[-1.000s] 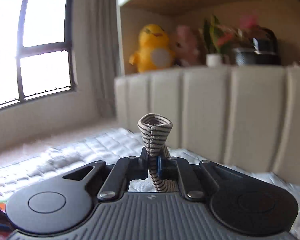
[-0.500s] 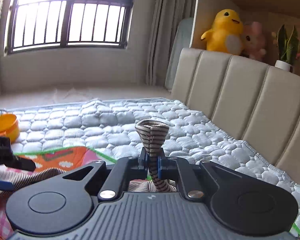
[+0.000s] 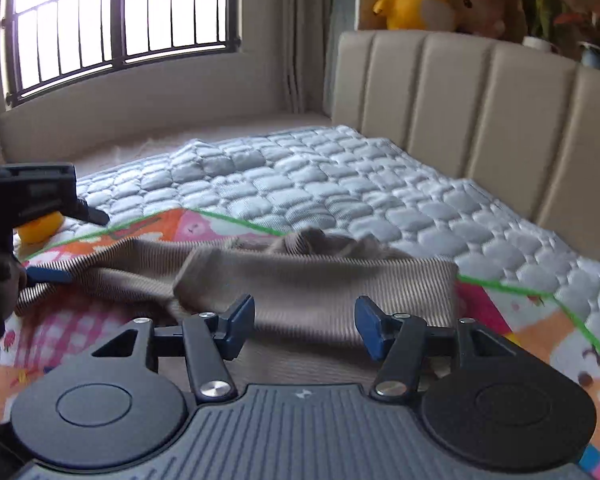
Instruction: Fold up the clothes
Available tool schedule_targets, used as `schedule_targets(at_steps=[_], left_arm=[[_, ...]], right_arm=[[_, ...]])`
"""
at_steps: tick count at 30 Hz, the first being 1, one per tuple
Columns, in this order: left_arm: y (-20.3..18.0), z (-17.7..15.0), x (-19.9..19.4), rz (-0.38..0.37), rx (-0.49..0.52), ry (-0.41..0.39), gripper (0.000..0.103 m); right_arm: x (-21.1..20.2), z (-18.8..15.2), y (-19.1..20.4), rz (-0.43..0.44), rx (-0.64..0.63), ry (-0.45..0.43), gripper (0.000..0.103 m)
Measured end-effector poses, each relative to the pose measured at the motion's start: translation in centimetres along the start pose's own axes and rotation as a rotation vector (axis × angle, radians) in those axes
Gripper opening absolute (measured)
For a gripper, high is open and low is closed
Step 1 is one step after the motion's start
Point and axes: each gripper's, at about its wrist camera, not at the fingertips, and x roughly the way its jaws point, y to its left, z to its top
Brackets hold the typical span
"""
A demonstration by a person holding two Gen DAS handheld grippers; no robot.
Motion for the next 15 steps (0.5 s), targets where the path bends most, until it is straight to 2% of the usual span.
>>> schedule_targets(at_steps=[3,6,8,10,12,14,15], left_arm=[[-1.2,-0.6,-0.7,0.001,0.085,0.005,0.095],[-1.8,-0.2,-2.5,-0.021,0.193,-0.003,0.095],[-1.7,0.7,-4.9,-0.024,0.353,-0.079,0.096],[-1.1,1.4,-7.7,0.033,0.561,-0.188,0.099],[0.0,1.7,-9.8,0.133,0.750,-0.248,0.099],[1.2,1.6,-10.8,0.226,0.904,-0.265,0.098],[1.7,1.1,-11.0,0.255,0.986,-0.257,0.094]], right_arm=[[-1.7,-2.2,-2.2,-0.027,0.087,0.011,0.066],[-2.4,-2.4,-3.9,-0.003,0.141,-0.015,0.066],[-2.7,-2.3,-4.8,0.018,0.166,-0.034,0.069],[-2.8,-2.0,-5.5,0.033,0.183,-0.050,0.071],[-2.9,-1.7,-6.1,0.046,0.199,-0.063,0.072],[-2.8,-1.6,-6.6,0.045,0.218,-0.061,0.072],[-2.7,-1.6,-6.8,0.044,0.228,-0.059,0.072]])
